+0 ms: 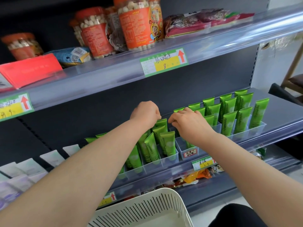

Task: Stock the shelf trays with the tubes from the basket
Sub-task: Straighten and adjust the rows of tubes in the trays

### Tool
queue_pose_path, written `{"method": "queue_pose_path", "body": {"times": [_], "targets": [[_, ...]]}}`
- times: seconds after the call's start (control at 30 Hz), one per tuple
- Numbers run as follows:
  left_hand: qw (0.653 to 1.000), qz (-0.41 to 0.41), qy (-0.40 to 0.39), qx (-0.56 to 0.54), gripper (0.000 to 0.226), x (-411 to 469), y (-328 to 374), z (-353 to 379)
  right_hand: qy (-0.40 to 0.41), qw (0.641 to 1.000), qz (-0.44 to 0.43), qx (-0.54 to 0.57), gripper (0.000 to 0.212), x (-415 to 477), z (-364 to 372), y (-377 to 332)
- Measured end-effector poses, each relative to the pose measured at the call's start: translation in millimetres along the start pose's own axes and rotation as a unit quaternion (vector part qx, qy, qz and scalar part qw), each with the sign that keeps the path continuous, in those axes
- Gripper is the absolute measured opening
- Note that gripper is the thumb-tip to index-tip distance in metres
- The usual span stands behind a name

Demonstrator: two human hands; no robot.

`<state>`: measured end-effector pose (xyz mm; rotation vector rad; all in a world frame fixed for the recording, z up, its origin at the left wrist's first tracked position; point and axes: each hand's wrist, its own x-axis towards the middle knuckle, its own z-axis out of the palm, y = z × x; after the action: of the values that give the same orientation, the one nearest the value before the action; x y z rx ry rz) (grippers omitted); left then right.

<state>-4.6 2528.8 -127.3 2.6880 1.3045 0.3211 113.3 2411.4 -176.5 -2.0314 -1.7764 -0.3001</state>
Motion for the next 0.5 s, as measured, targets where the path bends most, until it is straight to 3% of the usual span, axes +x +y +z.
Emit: {"method": "queue_pose_path", "body": {"times": [0.17,0.5], "targets": [[0.999,-0.011,0.031,0.024,0.012,12,-16,-3,0.024,1.0,0.0,0.003,0.023,11,0,-4],[0.998,-0.023,-0.027,0.057,0.017,26,-19,6,-0.022,0.999,0.009,-0.028,0.025,42,8,-3]]}}
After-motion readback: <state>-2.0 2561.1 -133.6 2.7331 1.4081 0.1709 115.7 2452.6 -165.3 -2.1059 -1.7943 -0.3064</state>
